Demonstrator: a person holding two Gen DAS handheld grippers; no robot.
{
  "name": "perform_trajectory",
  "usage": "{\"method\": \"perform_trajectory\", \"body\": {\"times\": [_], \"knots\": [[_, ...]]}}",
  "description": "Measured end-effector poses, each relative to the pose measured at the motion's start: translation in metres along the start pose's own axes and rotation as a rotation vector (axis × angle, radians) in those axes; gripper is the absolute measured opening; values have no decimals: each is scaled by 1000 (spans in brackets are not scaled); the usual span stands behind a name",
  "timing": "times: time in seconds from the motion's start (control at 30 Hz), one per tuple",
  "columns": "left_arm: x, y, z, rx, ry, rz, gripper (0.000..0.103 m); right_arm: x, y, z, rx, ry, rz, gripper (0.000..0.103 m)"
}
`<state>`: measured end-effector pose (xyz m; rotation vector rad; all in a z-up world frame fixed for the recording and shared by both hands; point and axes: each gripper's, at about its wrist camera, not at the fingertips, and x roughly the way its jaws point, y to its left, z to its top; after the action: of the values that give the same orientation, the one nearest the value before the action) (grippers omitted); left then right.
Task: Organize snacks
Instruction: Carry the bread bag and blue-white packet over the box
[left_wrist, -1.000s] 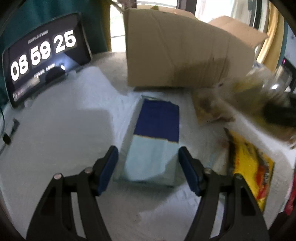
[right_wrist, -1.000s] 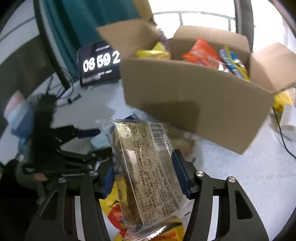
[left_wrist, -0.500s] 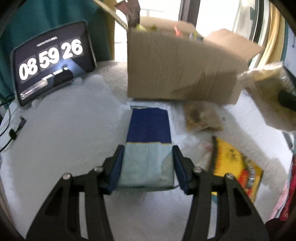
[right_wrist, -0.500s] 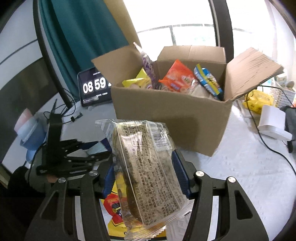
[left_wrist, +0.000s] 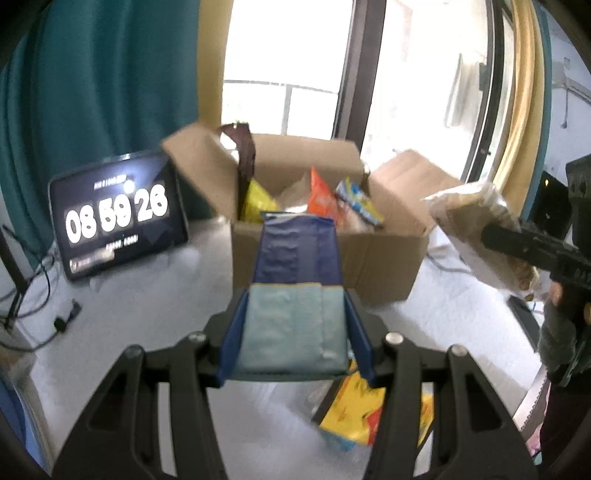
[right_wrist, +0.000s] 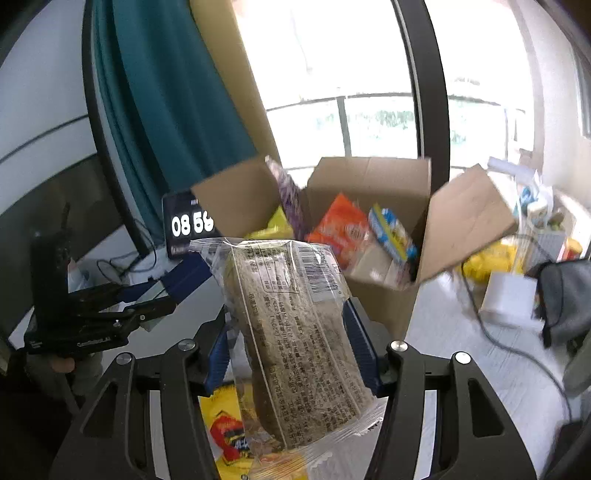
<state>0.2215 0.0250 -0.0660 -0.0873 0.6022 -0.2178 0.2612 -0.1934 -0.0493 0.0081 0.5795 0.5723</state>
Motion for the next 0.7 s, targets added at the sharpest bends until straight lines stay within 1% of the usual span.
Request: {"method": "perform_trajectory", "body": {"times": [0.2,0.43,0.7], "knots": [[3,-15,31,25,-53,-8,52,-8,-8,24,-8,-53,-30,60],[23,-20,67,47,-99,-2,52,-8,-20,53,-9,-105,-84,60],[54,-15,93,43,-111,10,52,3,-34,82,2,-150,-137,60]]}}
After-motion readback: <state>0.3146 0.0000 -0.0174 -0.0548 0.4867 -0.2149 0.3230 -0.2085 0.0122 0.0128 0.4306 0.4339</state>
